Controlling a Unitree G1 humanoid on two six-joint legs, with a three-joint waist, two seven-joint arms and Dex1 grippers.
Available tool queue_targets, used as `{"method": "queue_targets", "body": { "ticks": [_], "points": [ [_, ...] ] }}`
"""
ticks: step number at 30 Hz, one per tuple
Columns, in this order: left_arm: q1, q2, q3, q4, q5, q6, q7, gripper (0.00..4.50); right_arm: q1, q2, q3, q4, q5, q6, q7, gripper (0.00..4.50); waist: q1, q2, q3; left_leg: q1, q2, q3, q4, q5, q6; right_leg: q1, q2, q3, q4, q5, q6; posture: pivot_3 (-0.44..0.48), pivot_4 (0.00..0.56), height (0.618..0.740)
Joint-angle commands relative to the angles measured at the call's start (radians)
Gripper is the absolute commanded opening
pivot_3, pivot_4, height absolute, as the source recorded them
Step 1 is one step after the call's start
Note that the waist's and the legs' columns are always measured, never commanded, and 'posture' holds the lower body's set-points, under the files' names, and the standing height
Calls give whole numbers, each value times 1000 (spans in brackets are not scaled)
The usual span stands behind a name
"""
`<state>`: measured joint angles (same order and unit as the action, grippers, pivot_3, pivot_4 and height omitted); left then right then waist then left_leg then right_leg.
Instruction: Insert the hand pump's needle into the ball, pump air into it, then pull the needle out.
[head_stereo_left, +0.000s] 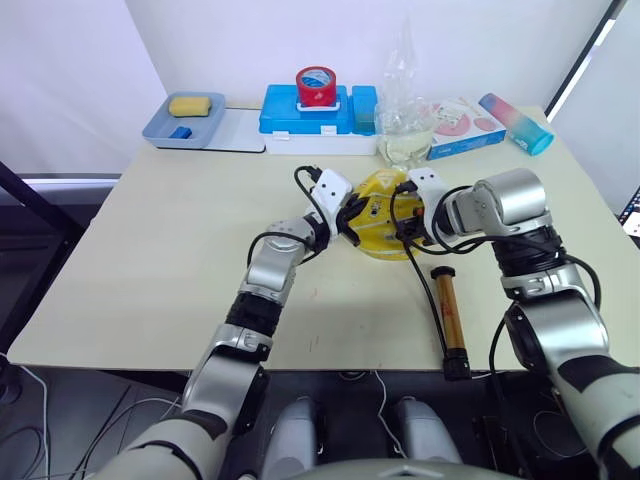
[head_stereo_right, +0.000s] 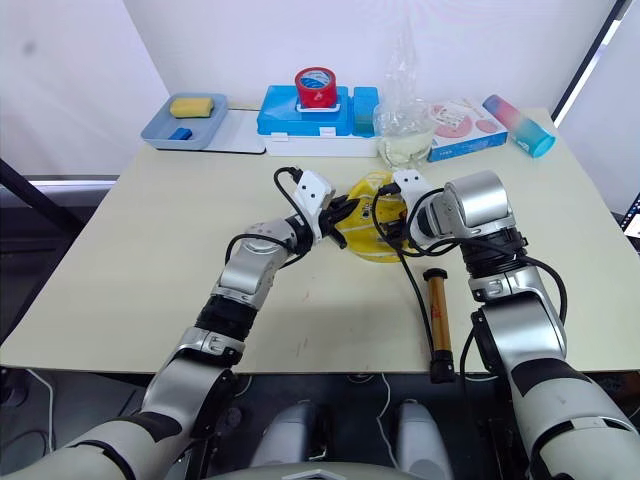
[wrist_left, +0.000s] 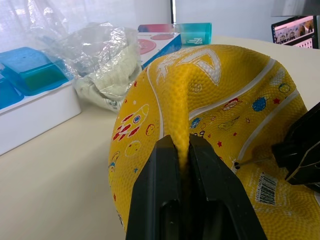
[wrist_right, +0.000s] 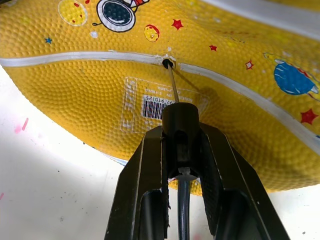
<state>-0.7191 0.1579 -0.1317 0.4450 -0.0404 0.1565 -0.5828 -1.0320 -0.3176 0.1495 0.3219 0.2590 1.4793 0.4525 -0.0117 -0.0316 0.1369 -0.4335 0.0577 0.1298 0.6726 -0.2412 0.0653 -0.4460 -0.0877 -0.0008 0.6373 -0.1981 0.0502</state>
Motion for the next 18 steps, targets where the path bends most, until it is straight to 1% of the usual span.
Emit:
{"method": "queue_targets", "body": {
  "ticks": [1,10,18],
  "points": [
    [27,-11,-41,66,28,24,-7,22,12,-19,14,-22,4,4,2,310,0,0,0,0,0,0,0,0,0,0,0,0,0,0,0,0,150,739],
    [36,-17,-46,50,24,27,-18,22,8,-16,26,5,1,-14,-4,310,1,0,0,0,0,0,0,0,0,0,-1,0,0,0,0,0,150,739],
    [51,-30,-68,19,17,35,-51,22,-32,27,19,63,-8,-34,-25,310,-1,0,0,0,0,0,0,0,0,0,-1,0,0,0,0,0,150,739]
  ]
}}
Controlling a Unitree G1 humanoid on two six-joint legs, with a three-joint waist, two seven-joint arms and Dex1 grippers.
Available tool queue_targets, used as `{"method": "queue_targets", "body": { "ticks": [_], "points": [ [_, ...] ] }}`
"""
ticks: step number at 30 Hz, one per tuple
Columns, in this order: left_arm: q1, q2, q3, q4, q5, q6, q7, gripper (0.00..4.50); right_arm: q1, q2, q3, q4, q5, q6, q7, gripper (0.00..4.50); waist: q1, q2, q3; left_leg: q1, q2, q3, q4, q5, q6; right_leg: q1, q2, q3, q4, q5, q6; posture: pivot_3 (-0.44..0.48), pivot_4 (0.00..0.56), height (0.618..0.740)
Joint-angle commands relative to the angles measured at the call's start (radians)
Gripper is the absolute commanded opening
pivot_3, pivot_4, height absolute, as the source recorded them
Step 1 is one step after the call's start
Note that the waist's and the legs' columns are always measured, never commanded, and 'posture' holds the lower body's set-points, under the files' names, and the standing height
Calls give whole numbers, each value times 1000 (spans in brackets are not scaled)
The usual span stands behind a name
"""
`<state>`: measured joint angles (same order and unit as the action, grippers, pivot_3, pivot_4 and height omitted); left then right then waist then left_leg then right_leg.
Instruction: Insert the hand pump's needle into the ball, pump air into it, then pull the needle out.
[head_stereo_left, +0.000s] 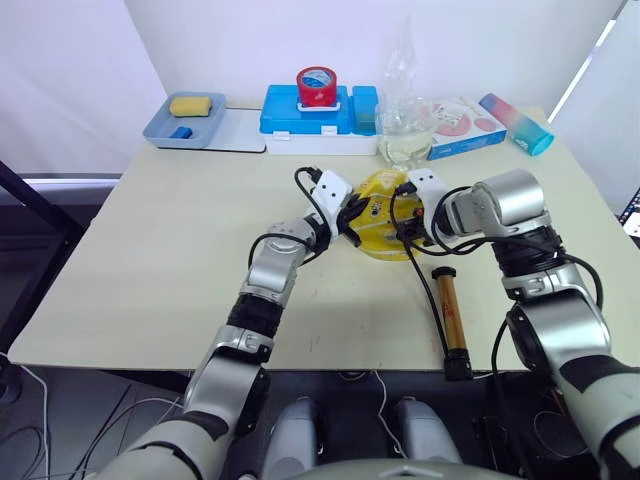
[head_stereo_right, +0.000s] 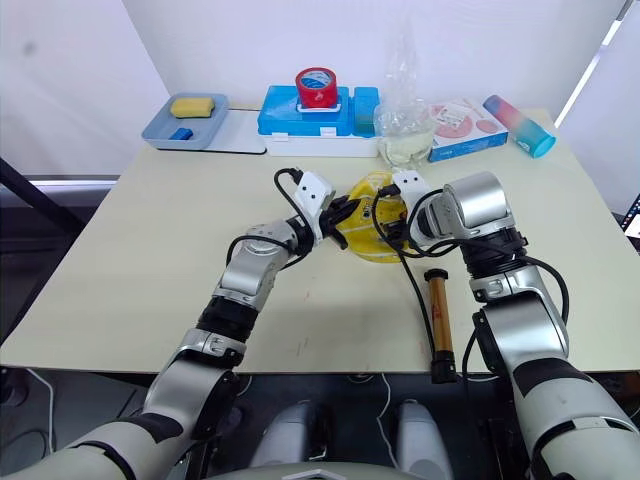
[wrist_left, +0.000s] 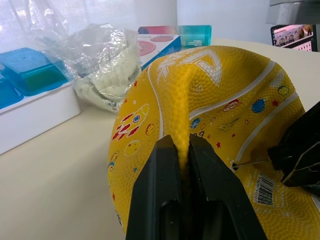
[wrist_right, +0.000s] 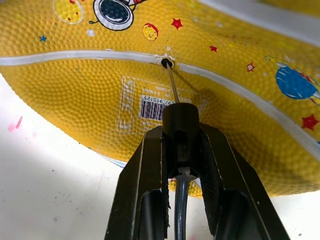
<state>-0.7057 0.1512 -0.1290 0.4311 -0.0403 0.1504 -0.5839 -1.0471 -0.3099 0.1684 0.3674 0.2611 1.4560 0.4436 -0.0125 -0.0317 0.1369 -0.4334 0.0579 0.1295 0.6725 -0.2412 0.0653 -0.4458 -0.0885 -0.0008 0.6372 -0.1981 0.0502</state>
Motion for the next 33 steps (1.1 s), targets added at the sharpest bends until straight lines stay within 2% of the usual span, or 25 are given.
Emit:
{"method": "queue_targets", "body": {
  "ticks": [1,23,33],
  "points": [
    [38,-25,-72,32,17,42,-52,22,-23,24,-1,21,-10,-12,-16,310,0,0,0,0,0,0,0,0,0,0,0,0,0,0,0,0,150,739],
    [35,-40,-84,44,10,59,-78,22,-118,142,-79,81,-8,-30,-49,310,-8,0,0,1,4,0,0,0,0,0,0,-3,0,0,0,0,150,739],
    [44,-42,-90,34,8,65,-91,22,-156,149,-104,169,-30,-89,-54,310,-7,0,0,1,6,1,0,0,0,0,0,-5,0,0,0,0,150,739]
  ]
}}
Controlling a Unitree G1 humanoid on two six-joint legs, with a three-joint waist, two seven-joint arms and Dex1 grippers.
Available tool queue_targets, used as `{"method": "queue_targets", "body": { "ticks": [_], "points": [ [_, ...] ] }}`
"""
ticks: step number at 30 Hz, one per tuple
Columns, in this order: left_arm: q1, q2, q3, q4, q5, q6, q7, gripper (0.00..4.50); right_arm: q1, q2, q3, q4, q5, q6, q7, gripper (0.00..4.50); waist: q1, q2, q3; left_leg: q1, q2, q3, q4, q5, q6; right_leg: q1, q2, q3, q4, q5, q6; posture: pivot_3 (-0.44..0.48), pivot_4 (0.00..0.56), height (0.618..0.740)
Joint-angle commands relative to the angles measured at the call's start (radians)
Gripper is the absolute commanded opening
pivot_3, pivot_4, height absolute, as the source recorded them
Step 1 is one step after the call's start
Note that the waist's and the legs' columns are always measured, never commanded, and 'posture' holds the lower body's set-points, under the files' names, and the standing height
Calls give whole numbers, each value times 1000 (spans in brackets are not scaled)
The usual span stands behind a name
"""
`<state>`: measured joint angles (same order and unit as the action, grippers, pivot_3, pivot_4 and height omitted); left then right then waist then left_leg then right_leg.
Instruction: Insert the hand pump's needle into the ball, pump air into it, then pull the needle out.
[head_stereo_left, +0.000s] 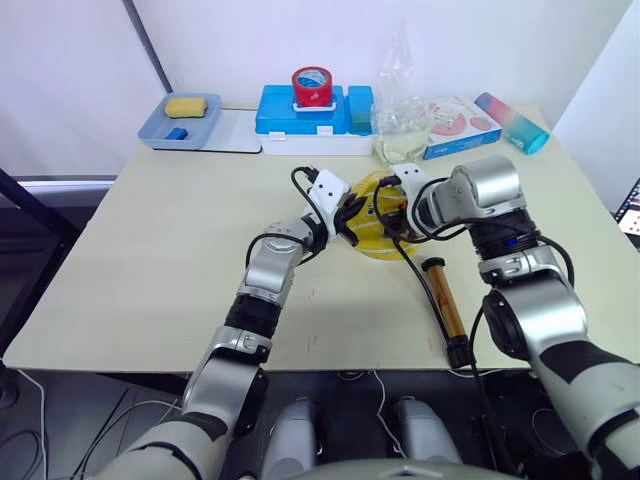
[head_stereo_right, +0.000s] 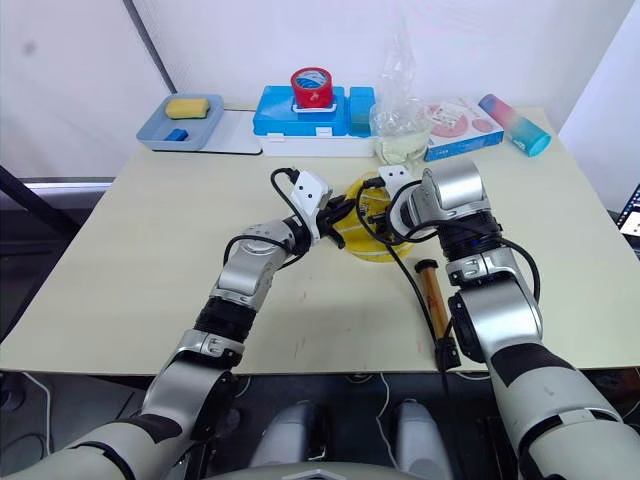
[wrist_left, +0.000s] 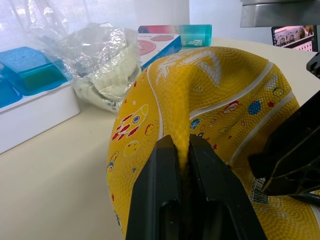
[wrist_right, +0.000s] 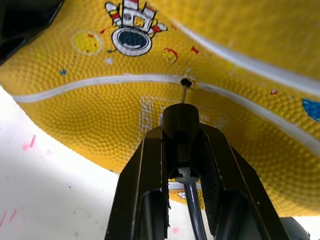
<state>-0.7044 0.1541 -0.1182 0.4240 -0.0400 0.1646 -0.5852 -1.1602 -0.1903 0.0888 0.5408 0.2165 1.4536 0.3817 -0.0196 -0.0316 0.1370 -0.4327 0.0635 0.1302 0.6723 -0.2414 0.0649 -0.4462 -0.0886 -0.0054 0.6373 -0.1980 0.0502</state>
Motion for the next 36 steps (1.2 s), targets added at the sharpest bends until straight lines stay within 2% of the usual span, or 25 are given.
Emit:
{"method": "queue_targets", "body": {
  "ticks": [1,15,30,36],
  "points": [
    [43,-45,-102,40,7,51,-90,22,-40,30,-22,5,11,-94,9,310,0,0,0,0,0,0,0,0,0,0,0,0,0,0,0,0,150,739],
    [46,-47,-103,34,4,43,-98,22,-55,55,-4,178,-33,-224,30,310,-11,0,-9,1,1,0,0,-1,-1,0,-1,-1,0,0,0,0,150,739],
    [58,-62,-117,31,3,13,-147,22,-37,57,102,276,-102,-363,209,310,-20,0,-19,3,2,1,0,-3,-5,0,-4,-6,0,0,0,0,150,739],
    [70,-67,-125,27,6,10,-157,22,-61,64,108,313,-117,-388,262,310,-21,-2,-27,3,2,1,-1,-3,-5,0,-14,-20,0,0,0,0,150,739]
  ]
}}
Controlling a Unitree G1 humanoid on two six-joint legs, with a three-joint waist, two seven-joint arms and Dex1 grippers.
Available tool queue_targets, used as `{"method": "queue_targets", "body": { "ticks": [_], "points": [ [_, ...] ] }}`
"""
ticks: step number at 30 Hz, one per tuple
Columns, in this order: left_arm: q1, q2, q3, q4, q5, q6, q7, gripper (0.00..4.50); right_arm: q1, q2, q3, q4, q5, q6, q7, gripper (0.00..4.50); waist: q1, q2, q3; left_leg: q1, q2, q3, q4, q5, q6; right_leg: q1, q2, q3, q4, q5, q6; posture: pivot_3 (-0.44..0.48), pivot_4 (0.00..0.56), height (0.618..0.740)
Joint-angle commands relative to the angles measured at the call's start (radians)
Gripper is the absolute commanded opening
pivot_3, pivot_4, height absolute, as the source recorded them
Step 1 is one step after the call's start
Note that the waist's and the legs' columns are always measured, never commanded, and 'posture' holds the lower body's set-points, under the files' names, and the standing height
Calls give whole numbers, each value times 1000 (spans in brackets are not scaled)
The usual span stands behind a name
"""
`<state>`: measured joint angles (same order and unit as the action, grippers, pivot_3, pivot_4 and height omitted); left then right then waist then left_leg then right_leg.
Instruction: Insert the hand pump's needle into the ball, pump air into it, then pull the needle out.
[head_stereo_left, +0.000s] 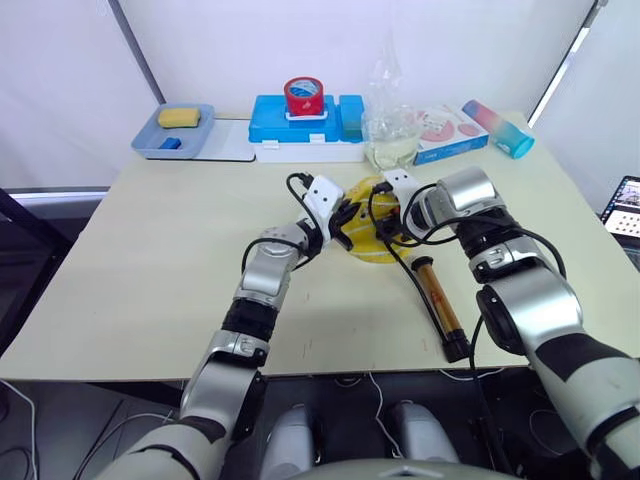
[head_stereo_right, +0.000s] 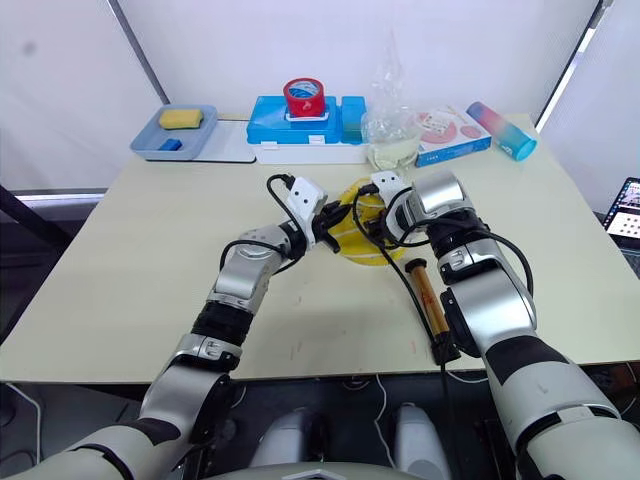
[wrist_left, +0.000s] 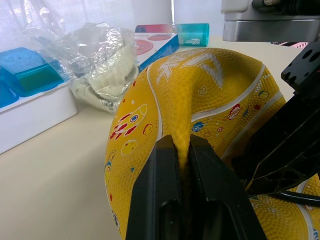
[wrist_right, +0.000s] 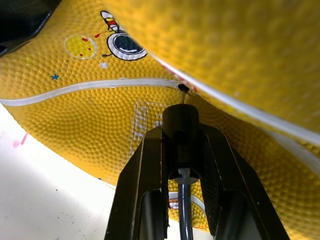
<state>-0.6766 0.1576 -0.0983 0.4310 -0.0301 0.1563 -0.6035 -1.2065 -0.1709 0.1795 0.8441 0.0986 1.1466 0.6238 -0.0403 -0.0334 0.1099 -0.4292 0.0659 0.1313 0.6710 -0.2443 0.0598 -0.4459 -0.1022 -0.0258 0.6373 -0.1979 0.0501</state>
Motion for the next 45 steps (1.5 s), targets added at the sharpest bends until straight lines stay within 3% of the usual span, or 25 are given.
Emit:
{"method": "queue_targets", "body": {
  "ticks": [1,18,26,33,37,39,41,45],
  "points": [
    [43,-72,-147,20,-3,18,-141,22,-16,47,22,9,0,-78,35,310,0,0,-1,0,0,0,0,0,0,0,-3,-6,0,0,0,0,150,739],
    [34,-68,-116,44,2,19,-104,22,-6,26,22,32,-59,-136,90,310,2,1,-1,0,6,0,0,0,-1,0,-8,-21,0,1,-1,0,150,739],
    [10,-63,-58,87,4,24,-45,22,83,-61,78,-197,-60,-78,155,310,13,9,4,-2,5,0,0,0,-1,0,-21,-38,0,1,0,0,150,739],
    [11,-69,-50,91,7,23,-37,22,157,-143,97,-421,-34,19,170,310,34,16,12,-4,5,-1,0,0,-2,0,-21,-42,0,1,0,0,150,739],
    [11,-73,-47,97,7,19,-31,0,200,-177,105,-513,-19,52,164,2094,43,17,16,-5,5,-1,0,1,-1,0,-21,-43,-1,1,0,0,150,739],
    [12,-74,-46,102,10,15,-27,0,237,-205,104,-564,-13,50,159,3203,54,18,17,-5,5,-2,0,3,2,0,-21,-43,-2,1,0,0,150,739],
    [14,-74,-42,105,12,13,-22,0,278,-233,97,-621,-2,36,155,3975,57,17,17,-6,5,-2,0,3,3,0,-21,-44,-4,1,0,0,150,739],
    [6,-74,-41,117,16,6,-20,0,372,-280,64,-728,15,-30,143,3975,58,18,18,-8,4,-2,0,3,3,0,-21,-44,-7,3,2,0,150,739]
  ]
}}
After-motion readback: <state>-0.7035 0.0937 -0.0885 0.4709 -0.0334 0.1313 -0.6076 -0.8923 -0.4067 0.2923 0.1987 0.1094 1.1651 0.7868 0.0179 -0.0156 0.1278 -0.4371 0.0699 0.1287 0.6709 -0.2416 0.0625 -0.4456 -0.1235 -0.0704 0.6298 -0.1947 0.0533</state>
